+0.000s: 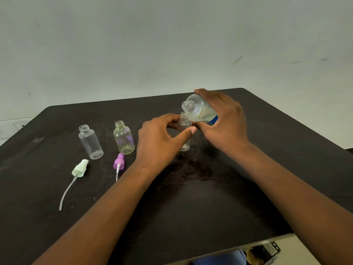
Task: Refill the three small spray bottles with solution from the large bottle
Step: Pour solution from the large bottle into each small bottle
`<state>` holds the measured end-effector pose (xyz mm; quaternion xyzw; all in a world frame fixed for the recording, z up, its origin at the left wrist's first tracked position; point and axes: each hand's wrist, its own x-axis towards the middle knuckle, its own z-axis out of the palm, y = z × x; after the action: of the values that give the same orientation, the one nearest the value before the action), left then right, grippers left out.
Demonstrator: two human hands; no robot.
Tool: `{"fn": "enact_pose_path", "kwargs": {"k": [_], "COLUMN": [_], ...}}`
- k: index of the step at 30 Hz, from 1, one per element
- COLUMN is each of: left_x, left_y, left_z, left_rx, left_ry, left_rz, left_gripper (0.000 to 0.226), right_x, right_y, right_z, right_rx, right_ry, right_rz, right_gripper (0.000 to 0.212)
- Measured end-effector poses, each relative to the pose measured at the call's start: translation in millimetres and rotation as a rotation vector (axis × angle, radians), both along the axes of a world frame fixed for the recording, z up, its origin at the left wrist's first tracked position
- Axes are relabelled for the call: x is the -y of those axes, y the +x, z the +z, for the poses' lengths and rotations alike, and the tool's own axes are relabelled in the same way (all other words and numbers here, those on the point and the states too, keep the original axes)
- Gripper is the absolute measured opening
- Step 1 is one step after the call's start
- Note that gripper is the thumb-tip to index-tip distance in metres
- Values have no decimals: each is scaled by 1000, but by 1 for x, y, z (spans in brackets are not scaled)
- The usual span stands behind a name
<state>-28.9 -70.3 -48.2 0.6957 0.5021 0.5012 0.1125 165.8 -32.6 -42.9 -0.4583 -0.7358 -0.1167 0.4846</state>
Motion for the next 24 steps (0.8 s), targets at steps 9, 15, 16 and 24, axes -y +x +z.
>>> {"fn": "enact_pose_path", "kwargs": {"k": [9,15,16,24], "left_x": [1,3,3,3], "left_y": [-1,-1,-1,-2], "left_z": [2,3,3,4], "left_rx": [2,-5,-7,-28], "left_ry": [-2,-13,-16,-28], "left_rz": [-1,20,24,37], "left_gripper": [41,43,43,35], "right_x": [-2,-2,-2,-3], "right_y": [1,1,1,1], "right_z": [-1,-1,-1,-1], "right_rx": [15,5,5,11], "right_ry": [17,15,15,22], "right_rz": [-8,1,2,1], "right_gripper": [79,80,80,79]}}
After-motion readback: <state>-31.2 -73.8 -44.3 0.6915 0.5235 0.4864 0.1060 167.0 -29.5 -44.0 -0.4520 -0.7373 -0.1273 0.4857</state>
